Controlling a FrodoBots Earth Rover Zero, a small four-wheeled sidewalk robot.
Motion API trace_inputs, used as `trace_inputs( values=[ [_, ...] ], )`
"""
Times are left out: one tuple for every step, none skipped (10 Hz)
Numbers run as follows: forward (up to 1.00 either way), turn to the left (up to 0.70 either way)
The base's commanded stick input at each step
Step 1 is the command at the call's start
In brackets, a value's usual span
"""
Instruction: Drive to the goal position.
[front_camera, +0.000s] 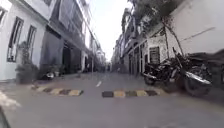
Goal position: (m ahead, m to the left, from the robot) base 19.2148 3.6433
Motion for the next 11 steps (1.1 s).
trace_inputs(
  values=[
    [0.7,-0.14],
    [0.7,-0.29],
    [0.7,-0.35],
    [0.7,-0.35],
    [0.7,-0.35],
    [0.7,-0.35],
    [0.7,-0.31],
    [0.7,-0.16],
    [0.7,-0.03],
    [0.7,0.0],
    [0.7,0.0]
  ],
)
